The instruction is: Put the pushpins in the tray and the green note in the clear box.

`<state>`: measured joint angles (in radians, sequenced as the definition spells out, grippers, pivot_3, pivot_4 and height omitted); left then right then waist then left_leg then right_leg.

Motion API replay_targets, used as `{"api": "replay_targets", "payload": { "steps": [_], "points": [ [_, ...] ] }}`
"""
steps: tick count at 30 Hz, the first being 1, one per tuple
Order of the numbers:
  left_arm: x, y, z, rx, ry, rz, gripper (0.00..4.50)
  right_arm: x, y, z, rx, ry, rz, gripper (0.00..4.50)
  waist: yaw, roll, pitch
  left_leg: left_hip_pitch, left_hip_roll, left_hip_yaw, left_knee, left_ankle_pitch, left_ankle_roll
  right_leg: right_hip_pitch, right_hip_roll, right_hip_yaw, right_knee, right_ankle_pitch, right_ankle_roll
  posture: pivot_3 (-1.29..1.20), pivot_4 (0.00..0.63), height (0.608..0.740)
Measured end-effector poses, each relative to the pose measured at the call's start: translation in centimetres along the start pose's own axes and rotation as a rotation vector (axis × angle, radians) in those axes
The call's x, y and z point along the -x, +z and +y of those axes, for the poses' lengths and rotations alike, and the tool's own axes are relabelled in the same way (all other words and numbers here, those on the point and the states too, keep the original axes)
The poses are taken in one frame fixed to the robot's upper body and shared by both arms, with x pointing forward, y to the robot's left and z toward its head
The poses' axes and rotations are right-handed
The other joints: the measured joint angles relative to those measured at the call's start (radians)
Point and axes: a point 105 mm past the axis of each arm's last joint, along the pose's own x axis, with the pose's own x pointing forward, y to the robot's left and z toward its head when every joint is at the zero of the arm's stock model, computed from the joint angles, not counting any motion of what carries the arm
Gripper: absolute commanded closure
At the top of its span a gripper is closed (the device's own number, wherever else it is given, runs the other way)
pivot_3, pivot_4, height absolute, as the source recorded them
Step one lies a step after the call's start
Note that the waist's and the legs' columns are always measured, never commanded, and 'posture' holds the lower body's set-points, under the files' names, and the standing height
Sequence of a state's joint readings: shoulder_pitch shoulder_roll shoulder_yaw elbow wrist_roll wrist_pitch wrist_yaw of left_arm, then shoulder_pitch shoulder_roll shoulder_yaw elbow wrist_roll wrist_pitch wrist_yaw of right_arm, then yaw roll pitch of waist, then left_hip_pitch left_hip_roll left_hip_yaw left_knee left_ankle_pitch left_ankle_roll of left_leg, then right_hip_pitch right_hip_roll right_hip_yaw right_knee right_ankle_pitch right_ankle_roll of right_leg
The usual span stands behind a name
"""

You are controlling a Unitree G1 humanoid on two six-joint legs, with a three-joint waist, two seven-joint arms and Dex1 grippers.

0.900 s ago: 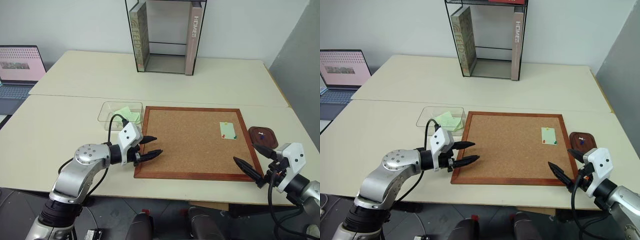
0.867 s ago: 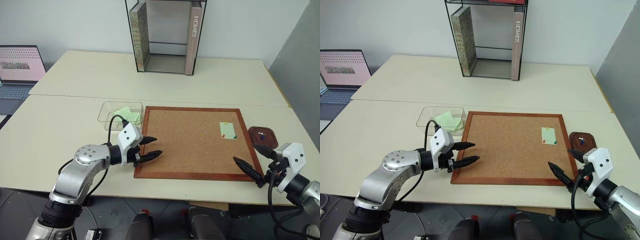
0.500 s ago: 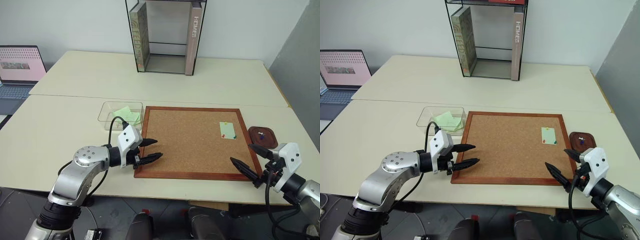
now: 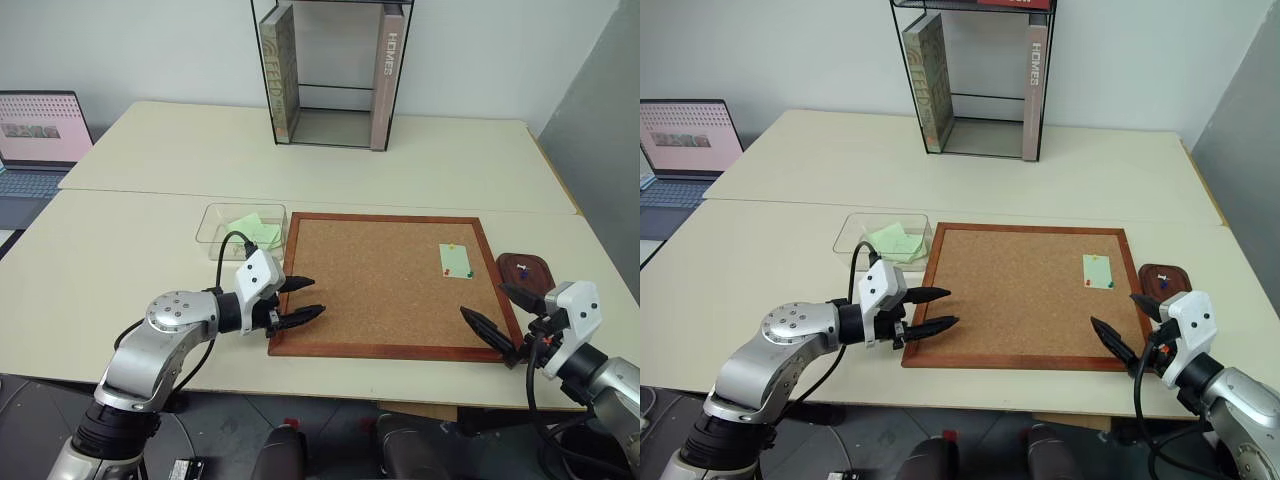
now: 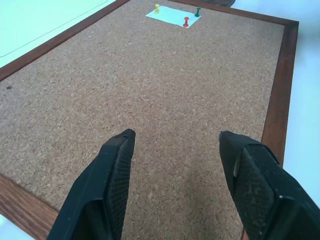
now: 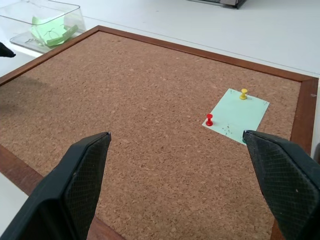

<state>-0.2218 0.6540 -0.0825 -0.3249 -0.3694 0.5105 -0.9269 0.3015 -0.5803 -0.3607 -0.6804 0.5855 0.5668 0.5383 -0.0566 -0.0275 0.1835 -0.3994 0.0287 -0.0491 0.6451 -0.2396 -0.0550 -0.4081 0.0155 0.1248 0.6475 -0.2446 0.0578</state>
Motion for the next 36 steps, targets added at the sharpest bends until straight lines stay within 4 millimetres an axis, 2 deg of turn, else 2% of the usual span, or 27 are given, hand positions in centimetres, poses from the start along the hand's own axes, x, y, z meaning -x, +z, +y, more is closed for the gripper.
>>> {"api": "replay_targets", "payload": {
  "steps": [19,31,36],
  "points": [
    [-0.4,0.1,-0.2,-0.004,-0.019,0.005,1.65,-0.4,0.7,0.5,-0.007,0.019,-0.015,0.0,0.0,0.0,0.0,0.0,0.0,0.0,0.0,0.0,0.0,0.0,0.0,0.0,0.0,0.0,0.0,0.0,0.15,0.74],
    [-2.2,1.9,0.4,-0.025,-0.028,-0.051,1.65,-0.2,0.5,0.8,-0.009,0.007,-0.009,0.0,0.0,0.0,0.0,0.0,0.0,0.0,0.0,0.0,0.0,0.0,0.0,0.0,0.0,0.0,0.0,0.0,0.15,0.74],
    [-4.1,3.9,-0.5,-0.054,-0.104,-0.108,1.65,-0.2,1.4,1.9,-0.015,0.04,-0.028,0.0,0.001,0.0,0.0,-0.001,-0.001,0.0,0.0,0.0,0.0,0.0,0.0,0.0,0.0,0.0,0.0,0.0,0.15,0.74]
  ]
}}
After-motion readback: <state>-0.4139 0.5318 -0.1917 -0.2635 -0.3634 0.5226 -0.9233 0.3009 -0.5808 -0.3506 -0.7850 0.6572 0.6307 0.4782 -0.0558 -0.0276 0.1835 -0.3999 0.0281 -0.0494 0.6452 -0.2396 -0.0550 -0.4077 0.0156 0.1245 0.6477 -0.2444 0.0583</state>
